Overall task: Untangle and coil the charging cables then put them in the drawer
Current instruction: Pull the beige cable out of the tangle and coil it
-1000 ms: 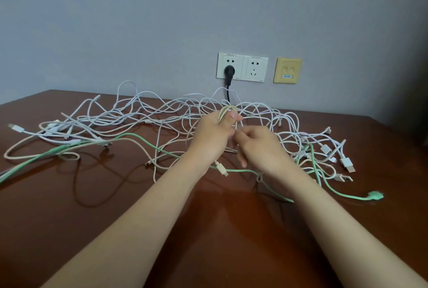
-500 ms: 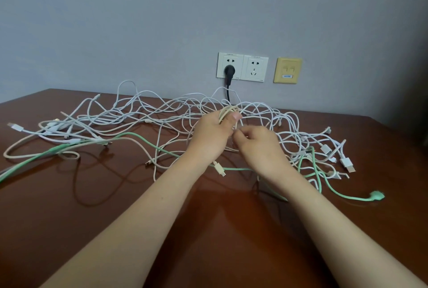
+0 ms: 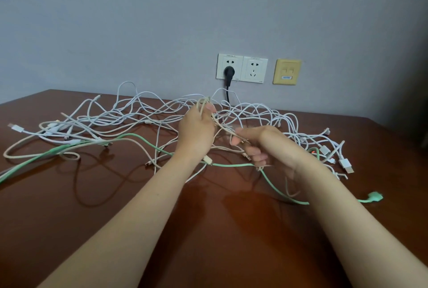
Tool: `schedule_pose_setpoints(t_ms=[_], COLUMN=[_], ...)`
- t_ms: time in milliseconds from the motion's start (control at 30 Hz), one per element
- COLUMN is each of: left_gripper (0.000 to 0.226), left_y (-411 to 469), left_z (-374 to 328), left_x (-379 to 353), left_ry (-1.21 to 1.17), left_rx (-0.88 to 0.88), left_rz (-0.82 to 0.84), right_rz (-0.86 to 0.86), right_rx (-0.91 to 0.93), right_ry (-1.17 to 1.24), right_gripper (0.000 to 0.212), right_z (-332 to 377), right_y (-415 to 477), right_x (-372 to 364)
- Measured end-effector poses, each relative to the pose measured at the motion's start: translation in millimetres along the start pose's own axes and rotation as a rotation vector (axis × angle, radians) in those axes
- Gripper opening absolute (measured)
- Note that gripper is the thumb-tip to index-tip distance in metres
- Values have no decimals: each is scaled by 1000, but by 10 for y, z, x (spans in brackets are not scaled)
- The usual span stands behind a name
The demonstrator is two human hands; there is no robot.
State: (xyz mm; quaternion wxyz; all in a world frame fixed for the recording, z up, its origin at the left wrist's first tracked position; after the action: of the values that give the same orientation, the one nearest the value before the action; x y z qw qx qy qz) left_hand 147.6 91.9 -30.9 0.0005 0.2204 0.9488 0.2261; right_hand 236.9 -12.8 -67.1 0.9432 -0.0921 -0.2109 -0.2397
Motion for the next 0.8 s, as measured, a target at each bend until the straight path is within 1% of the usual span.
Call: schedule_pose_setpoints(t_ms=[100,167,233,367,433,533,633,700,800], left_gripper=[28,27,26,29,29,30,30,30,23], left_y=[-19,-1,23,-28,-39,-27,20,54,30], left_z=[-3,65,132,224,235,267,294,310,278], left_x=[-12,26,-1,-95,-87,-31,55,97,64], left_ry=[124,87,-104,-614,-724,-742,-746,-659,-490], left_rx=[-38,-9,53,290,332,348,364,355,326], left_rz=[-10,-32,-4,12,-20,-73,-111,-106,-47], right_rz=[4,6,-8,-73,-142,-249,-300,-298,-296], right_rx=[15,61,94,112,128,160,201,252,343], right_ry=[-33,-90,-190,-286,-385,-522,-500,-471,-471], right_gripper=[25,26,30,39,42,43,35,30,26], right_z=[18,44,66,81,104,150,191,239,341], right_y=[-11,-2,4,-5,-20,-39,-80,-109,-155], right_x=[2,-15,-27,21,91,197,285,276,213])
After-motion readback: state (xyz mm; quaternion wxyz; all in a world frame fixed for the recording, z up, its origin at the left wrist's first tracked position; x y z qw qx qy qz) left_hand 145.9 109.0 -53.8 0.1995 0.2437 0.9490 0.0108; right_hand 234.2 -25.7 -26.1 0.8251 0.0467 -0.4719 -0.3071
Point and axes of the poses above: each hand's wrist, its own y-axis towards the middle knuckle, its own x-axis out of the back of the hand, z = x × y, the point moved 10 cm from there along y, towards the middle knuckle, and after that the axes turned 9 degrees about -y, right-handed, at the moved point
